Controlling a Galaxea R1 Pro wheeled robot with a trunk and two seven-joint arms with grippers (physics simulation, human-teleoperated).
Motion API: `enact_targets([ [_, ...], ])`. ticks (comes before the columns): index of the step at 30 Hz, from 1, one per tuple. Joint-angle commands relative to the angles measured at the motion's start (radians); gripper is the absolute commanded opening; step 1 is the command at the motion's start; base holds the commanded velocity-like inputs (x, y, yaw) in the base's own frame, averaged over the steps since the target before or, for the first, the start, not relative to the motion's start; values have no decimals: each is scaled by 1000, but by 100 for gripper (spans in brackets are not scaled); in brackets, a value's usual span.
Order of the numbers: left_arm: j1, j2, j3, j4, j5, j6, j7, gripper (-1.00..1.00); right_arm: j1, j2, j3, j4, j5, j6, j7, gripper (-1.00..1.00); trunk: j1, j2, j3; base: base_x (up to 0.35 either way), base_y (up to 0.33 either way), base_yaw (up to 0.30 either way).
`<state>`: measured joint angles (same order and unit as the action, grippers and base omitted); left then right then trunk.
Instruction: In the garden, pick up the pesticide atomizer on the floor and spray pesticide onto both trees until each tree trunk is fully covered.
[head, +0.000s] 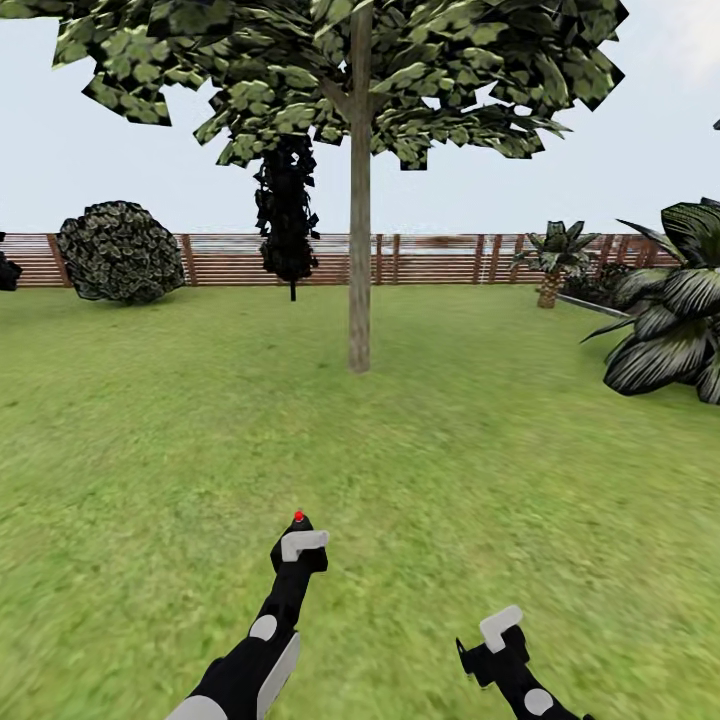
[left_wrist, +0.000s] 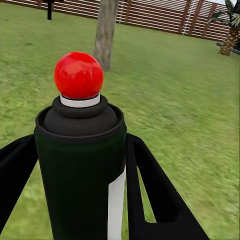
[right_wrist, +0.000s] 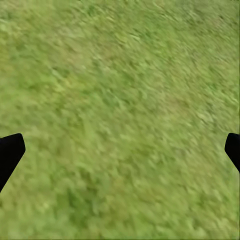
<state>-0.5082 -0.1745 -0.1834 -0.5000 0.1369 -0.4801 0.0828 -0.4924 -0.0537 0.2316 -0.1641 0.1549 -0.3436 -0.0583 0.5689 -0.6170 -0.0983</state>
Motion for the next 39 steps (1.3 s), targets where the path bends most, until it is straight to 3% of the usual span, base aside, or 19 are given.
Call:
enact_targets([
  [1,0,0,0,0,0,0,0,-100,0,0,0,0,0,0,0,100,0,0,0,349,0,0],
  [39,-1,0,-1,1,0,0,0,-100,0,0,0,0,0,0,0,100,0,0,0,350,0,0],
])
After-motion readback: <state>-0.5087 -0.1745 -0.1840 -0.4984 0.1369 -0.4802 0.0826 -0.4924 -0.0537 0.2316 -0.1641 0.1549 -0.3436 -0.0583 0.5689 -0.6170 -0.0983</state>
